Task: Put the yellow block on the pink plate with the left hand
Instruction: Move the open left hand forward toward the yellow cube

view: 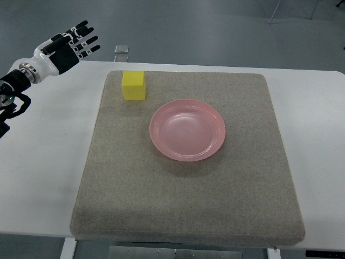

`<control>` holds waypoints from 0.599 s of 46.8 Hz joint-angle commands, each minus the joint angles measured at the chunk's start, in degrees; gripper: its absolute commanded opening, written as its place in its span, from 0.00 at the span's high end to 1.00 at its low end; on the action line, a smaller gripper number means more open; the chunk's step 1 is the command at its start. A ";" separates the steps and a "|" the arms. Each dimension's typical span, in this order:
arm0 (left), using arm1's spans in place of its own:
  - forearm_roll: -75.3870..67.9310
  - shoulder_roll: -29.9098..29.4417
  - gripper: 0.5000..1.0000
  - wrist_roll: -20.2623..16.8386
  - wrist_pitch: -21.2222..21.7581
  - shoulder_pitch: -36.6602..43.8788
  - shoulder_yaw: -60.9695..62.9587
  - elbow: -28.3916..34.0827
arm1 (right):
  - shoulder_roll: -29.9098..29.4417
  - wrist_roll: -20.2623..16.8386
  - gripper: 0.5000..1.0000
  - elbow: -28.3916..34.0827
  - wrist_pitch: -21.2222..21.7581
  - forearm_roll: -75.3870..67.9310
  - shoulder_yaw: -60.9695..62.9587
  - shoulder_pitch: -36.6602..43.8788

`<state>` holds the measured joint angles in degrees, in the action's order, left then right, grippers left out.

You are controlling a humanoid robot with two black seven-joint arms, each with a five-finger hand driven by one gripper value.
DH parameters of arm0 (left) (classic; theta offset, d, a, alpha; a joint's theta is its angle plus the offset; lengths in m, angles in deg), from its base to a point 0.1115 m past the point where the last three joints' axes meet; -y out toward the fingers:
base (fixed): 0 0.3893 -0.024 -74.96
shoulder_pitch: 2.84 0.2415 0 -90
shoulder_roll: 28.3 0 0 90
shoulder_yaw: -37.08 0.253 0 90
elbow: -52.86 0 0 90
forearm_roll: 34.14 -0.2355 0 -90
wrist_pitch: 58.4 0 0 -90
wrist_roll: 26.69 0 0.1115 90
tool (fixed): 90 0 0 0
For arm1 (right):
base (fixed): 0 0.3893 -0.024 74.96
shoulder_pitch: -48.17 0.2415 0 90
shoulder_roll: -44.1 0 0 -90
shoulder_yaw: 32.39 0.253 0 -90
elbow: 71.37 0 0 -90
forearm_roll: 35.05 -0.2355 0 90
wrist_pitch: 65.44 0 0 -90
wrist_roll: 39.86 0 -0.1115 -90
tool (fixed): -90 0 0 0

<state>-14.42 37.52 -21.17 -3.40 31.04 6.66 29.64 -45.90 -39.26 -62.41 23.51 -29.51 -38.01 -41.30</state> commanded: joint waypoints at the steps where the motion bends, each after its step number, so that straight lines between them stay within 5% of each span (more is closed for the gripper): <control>1: -0.03 0.01 0.01 0.01 0.00 -0.22 0.10 -0.07 | 0.00 -0.08 0.15 0.00 0.00 0.00 0.00 0.00; 11: -7.22 -0.16 0.01 -0.52 0.00 -1.28 0.19 0.19 | 0.00 0.01 0.15 0.00 0.00 0.00 0.00 0.00; 28: -32.79 -0.86 0.02 -6.94 0.00 -4.27 -0.52 0.11 | 0.00 0.01 0.15 -0.08 0.00 0.00 0.00 0.00</control>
<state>-42.37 36.76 -27.85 -3.40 27.30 6.18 29.88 -45.89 -39.25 -62.41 23.52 -29.51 -38.01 -41.30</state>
